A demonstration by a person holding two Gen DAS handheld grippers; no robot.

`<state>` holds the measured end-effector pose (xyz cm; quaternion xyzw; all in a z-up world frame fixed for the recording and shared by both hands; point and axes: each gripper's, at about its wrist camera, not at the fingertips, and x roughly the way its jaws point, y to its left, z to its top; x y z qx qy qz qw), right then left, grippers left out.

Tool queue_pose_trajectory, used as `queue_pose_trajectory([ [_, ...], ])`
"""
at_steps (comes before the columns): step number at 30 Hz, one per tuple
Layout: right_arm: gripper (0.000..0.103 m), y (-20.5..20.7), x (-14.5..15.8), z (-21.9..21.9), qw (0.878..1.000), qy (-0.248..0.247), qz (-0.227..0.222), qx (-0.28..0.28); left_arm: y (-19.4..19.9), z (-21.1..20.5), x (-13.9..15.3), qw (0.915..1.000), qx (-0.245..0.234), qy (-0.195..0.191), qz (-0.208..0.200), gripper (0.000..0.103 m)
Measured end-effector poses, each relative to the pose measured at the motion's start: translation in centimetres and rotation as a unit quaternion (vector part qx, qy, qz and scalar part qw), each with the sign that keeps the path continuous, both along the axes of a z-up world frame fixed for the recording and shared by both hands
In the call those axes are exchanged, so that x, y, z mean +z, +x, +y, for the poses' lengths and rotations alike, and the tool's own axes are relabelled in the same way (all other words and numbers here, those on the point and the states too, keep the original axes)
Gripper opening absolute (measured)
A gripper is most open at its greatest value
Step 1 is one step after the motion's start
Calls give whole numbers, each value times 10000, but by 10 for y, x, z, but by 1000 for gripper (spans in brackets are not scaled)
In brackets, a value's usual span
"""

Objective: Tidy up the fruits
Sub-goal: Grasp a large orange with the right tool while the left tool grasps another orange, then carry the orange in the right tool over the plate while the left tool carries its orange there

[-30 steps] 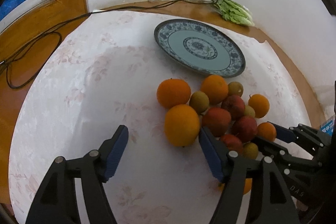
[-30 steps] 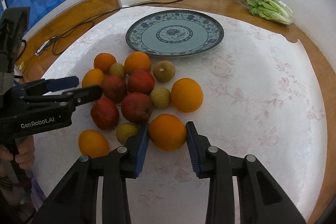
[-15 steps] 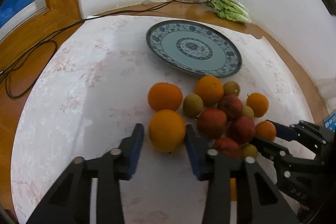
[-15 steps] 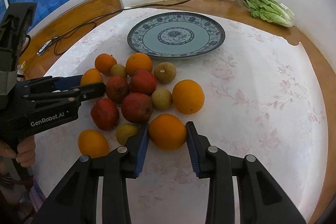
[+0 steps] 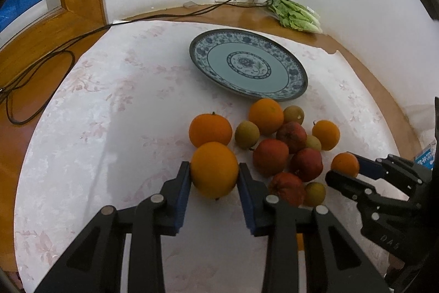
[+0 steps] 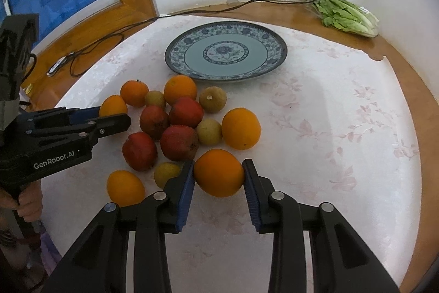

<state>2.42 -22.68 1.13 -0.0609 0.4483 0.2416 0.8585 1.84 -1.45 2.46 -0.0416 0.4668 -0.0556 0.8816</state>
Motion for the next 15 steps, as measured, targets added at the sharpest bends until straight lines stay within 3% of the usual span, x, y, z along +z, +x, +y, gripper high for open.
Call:
queue_pose_trajectory([
  [15,36,-1,27,-2,9996,227,-120,67,-7,-7,19,9995,-226,21,-212,35],
])
